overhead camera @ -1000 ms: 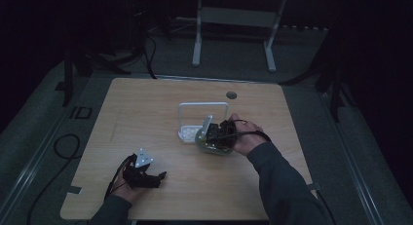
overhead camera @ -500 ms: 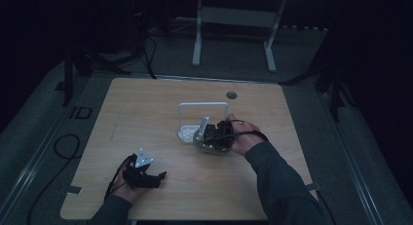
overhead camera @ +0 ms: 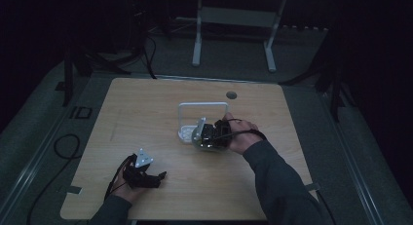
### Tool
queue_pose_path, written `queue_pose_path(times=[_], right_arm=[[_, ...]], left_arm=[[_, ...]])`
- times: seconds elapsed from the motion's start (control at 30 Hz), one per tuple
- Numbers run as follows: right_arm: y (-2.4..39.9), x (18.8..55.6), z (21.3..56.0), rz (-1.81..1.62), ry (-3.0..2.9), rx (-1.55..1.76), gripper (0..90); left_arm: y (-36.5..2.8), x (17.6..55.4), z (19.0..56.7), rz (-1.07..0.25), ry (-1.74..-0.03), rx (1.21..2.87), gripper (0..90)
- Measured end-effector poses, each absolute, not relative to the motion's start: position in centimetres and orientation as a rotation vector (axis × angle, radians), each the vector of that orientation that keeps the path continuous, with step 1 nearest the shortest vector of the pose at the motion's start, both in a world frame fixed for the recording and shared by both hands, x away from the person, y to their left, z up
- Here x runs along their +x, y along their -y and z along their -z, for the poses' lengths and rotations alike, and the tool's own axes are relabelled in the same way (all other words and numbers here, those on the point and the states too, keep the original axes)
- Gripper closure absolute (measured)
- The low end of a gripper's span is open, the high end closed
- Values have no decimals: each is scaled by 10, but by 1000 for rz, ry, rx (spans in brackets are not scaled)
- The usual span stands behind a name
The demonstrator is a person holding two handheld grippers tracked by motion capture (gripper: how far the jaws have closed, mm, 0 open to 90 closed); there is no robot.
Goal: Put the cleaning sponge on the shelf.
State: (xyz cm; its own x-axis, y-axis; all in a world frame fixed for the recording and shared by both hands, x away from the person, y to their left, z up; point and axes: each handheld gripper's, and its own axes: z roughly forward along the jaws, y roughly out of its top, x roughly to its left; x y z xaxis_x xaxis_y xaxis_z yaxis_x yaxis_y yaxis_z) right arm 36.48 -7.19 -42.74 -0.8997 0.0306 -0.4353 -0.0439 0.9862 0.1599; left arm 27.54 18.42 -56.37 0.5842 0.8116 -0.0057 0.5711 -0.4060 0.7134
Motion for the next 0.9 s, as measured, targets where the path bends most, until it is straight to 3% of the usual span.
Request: queue_pose_path(times=[0.9], right_arm=[[61, 381, 443, -209, -2640, -47, 717]], left_arm=[[-184, 275, 564, -452, -1094, 2130, 127]])
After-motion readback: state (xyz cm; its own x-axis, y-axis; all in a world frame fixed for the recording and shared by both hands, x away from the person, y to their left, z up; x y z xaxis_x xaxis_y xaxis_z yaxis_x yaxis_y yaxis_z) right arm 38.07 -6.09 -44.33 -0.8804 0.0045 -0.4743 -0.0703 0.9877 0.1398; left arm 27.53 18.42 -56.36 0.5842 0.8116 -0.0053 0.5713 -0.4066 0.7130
